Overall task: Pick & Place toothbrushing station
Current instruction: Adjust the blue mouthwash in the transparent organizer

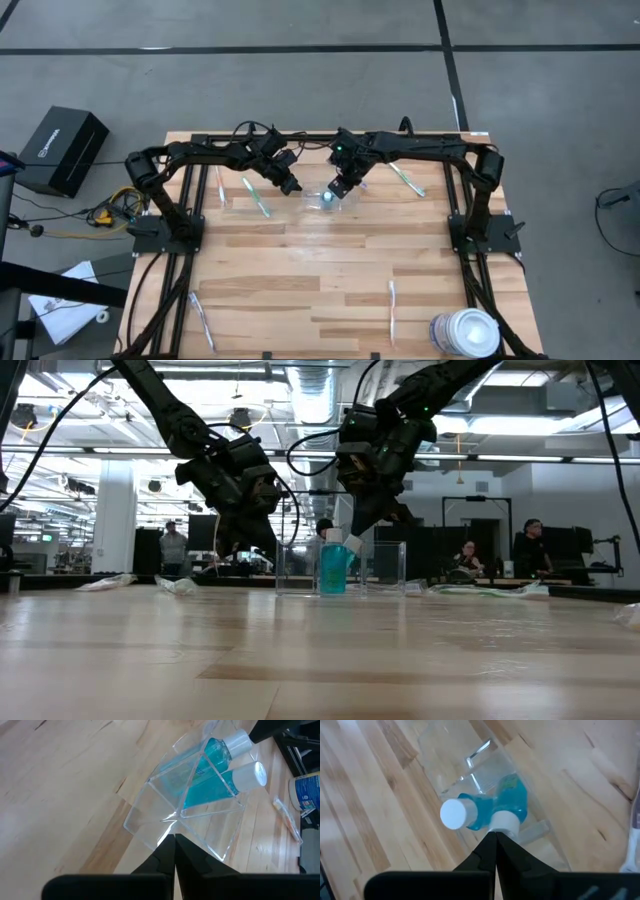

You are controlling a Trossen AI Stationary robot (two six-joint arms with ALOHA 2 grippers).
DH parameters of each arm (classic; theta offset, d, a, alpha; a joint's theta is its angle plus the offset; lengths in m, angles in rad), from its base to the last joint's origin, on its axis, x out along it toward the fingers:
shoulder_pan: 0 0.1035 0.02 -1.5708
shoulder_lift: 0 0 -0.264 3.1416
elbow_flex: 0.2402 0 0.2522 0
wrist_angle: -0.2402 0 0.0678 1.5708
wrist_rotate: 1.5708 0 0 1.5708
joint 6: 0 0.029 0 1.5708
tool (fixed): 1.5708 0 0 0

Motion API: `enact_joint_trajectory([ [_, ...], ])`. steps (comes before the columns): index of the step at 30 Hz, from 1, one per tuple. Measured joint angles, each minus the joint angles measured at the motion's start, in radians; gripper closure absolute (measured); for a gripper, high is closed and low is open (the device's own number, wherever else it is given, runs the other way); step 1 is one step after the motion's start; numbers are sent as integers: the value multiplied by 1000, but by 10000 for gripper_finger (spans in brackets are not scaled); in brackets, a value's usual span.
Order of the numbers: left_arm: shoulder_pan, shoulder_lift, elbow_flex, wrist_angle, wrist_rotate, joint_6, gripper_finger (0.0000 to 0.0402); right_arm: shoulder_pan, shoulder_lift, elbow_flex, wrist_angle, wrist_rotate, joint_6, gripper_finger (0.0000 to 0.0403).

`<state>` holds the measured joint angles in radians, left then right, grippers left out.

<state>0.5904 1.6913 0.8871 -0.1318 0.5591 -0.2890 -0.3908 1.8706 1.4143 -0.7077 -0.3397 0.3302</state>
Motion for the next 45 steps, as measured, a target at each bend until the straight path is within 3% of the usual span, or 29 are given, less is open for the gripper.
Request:
enact_joint_trajectory([
  [35,0,0,0,2,16,11,401,-2,26,0,43,-26,46,403],
  [45,0,0,0,-1,14,15,401,-54,20,104,-15,-69,15,403],
])
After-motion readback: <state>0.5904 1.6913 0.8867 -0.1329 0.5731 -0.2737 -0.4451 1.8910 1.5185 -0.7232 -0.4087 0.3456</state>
